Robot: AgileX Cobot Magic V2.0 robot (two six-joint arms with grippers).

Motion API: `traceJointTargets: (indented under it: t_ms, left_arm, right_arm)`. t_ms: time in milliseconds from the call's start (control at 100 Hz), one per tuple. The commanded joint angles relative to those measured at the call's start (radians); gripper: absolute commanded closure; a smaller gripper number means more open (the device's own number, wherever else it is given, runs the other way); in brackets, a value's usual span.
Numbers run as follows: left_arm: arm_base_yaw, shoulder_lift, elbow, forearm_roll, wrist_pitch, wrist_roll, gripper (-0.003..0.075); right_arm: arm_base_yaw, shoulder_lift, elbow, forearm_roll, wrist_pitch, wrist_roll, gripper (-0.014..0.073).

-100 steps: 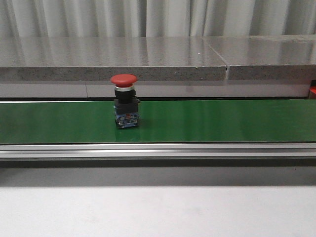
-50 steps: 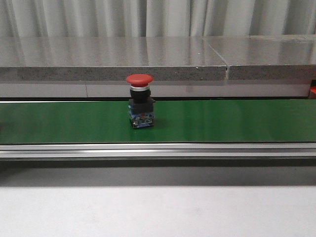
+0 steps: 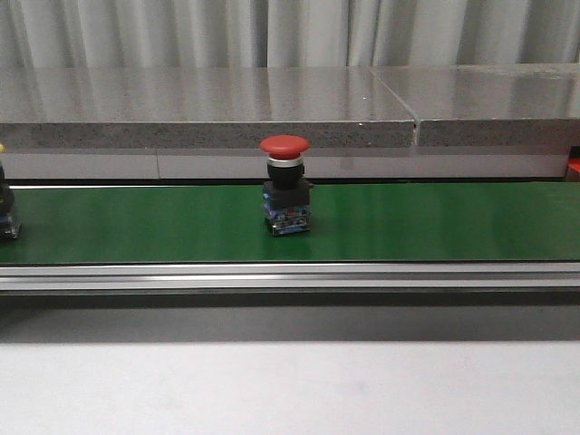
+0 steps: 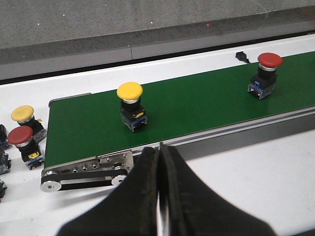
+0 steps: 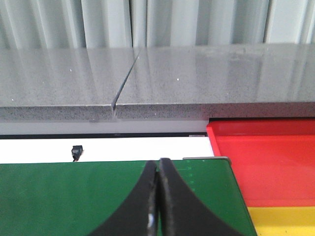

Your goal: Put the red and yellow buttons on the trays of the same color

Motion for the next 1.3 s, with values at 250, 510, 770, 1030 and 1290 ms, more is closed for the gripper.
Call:
traceJointTargets:
  t_ms: [250,510,770,1030,1290]
  left_arm:
    - [-0.007,0.016,-0.022,-0.021,-0.066,-0.01,0.0741]
    - [-0.007,0.016,-0.022,-0.021,-0.066,-0.01,0.0741]
    - [-0.007,0.016,-0.022,-0.021,-0.066,-0.01,0.0741]
    - [-0.007,0.016,-0.022,-0.021,-0.066,-0.01,0.0741]
    - [-0.007,0.016,-0.022,-0.021,-0.066,-0.01,0.0741]
  right_arm:
    - [0.03,0.359,-0.303,-0.007,0.025,-0.018,0.0659]
    - [0.148,0.619,-0.549,0.005,0.231,-0.018,0.0659]
    - [0.257,0.834,-0.772,0.039,0.426,-0.018,0.054]
    - [0.293,1.009,-0.949,0.125,0.62,-0.084,0.0088]
    - [0.293,1.169,-1.117,0.295,0.829,-0.259,0.0071]
